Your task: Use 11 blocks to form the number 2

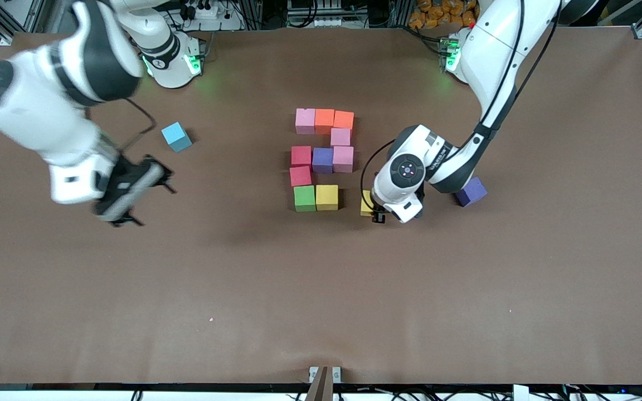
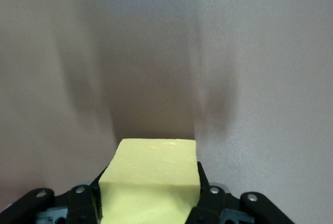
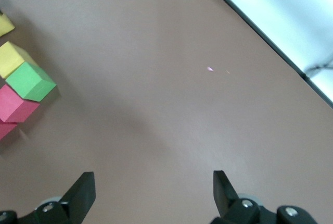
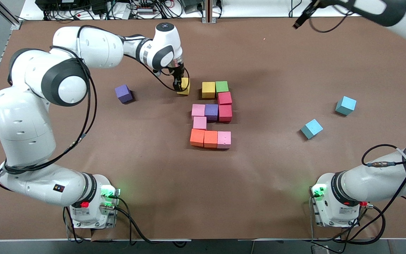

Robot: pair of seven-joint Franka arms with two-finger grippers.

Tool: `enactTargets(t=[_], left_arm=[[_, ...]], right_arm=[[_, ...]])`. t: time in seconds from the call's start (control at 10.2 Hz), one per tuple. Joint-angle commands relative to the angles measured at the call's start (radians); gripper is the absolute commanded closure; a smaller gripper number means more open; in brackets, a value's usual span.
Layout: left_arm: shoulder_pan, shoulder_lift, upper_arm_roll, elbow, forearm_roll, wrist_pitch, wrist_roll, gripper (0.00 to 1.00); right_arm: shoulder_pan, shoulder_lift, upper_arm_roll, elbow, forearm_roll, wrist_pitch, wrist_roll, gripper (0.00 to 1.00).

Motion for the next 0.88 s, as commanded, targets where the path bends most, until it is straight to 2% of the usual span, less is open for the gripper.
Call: enactTargets(t=[0.0, 0.2, 0.49, 0.78], left_arm=[[-0.032, 0.007, 0.010, 0.016, 0.021, 0.015, -0.060, 0.50], [-0.063, 0.014, 0.018, 0.016, 0.022, 0.015, -0.106, 0.50], [-0.101, 0.041, 0.036, 0.039, 0.039, 0.015, -0.147, 0.51], [-0.124, 0.053, 0.052, 0.066, 0.056, 0.015, -0.184, 0.51]], right_arm=[[-0.057, -0.113, 0.015, -0.072, -0.001, -0.087, 0.264, 0.00], [-0.058, -0.144, 0.019, -0.042, -0.184, -0.174, 0.422, 0.00], [-0.067, -0.158, -0.033, 0.020, -0.190, -0.248, 0.517, 0.00], [-0.072, -0.155, -0.044, 0.055, -0.190, -0.271, 0.629, 0.00]])
